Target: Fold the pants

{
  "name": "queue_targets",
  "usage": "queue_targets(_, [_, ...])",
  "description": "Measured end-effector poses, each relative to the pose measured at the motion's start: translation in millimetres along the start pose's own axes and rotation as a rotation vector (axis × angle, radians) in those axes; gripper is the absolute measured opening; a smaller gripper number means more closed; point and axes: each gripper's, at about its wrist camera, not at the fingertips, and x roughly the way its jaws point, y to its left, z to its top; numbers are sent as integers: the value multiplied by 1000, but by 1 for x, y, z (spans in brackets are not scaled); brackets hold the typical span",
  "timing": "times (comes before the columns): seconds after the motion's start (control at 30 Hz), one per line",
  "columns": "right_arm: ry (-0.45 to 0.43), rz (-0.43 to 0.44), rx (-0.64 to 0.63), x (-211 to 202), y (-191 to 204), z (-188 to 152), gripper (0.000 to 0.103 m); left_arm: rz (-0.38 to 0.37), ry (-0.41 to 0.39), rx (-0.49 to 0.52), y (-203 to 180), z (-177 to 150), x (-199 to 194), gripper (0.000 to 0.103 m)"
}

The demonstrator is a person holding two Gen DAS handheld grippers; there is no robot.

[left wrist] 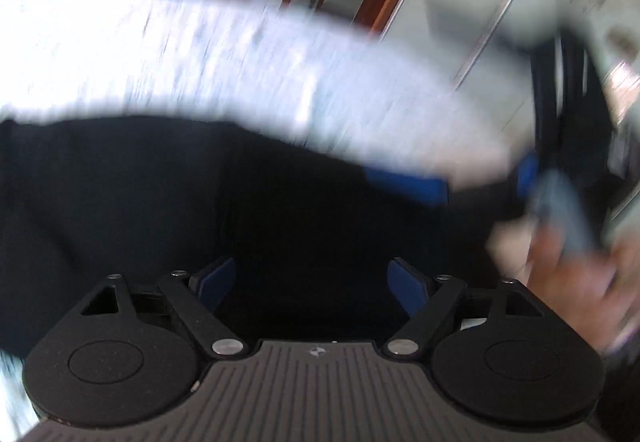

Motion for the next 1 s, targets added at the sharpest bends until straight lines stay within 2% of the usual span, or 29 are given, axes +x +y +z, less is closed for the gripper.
queue_targets(0.03, [46, -9, 32, 18, -10, 6, 100, 7, -38, 41, -1, -10, 1, 84])
queue_targets(0.07, [92, -59, 56, 38, -23, 15, 98, 28, -72, 94, -7, -17, -5, 84])
queue_targets(0.1, [125, -149, 66, 51, -34, 20, 87, 53, -64, 124, -13, -20, -9, 83])
queue_targets(0.13, [132, -202, 80, 57, -37, 24, 86, 62, -63, 132, -16, -23, -16, 83])
queue_targets(0.17, [134, -189, 76, 60, -30, 24, 89, 48, -79, 125, -16, -26, -24, 83])
queue_targets(0.23, [133, -62, -2, 61, -4, 21, 93, 21, -114, 102, -20, -32, -32, 84])
queue_targets(0.3, [140, 17, -38, 68, 11, 16, 98, -3, -153, 108, -22, -37, -34, 86])
queue_targets(0.33, [162, 20, -34, 78, 11, 15, 98, -1, -161, 120, -22, -40, -35, 86])
queue_targets(0.4, [205, -81, -27, 100, -8, 16, 96, 6, -140, 155, -26, -45, -25, 86])
queue_targets(0.43, [239, -151, -26, 110, -26, 21, 86, 6, -115, 173, -27, -48, -17, 87])
queue_targets(0.47, [234, -180, -28, 113, -33, 25, 55, 23, -92, 187, -29, -51, -12, 86])
queue_targets(0.5, [229, -214, 21, 114, -41, 30, 58, 31, -97, 198, -29, -54, -14, 86])
queue_targets(0.53, [231, -184, 80, 115, -42, 36, 65, 21, -113, 192, -28, -55, -20, 86])
queue_targets(0.57, [221, -136, 84, 110, -36, 36, 89, -2, -131, 165, -24, -56, -29, 86])
queue_targets(0.6, [199, -94, 45, 103, -24, 36, 100, -26, -148, 131, -20, -56, -35, 87])
queue_targets(0.67, [158, -43, -14, 91, -11, 32, 101, -54, -193, 92, -13, -54, -43, 87])
queue_targets(0.73, [168, -51, 18, 92, -28, 30, 100, -32, -215, 94, -13, -55, -40, 91])
queue_targets(0.77, [172, -82, 53, 93, -43, 30, 79, -1, -188, 97, -14, -54, -33, 94])
queue_targets(0.8, [151, -95, 82, 93, -52, 34, 65, 43, -132, 93, -15, -54, -23, 92])
queue_targets(0.83, [147, -106, 134, 93, -58, 37, 66, 72, -97, 102, -18, -53, -16, 92])
queue_targets(0.9, [142, -57, 166, 89, -49, 39, 91, 77, -111, 111, -20, -46, -26, 90])
queue_targets(0.97, [129, -42, 85, 82, -27, 36, 97, 70, -145, 122, -24, -46, -43, 94])
queue_targets(1.0, [135, -34, 53, 83, -20, 32, 98, 98, -158, 149, -28, -47, -47, 97])
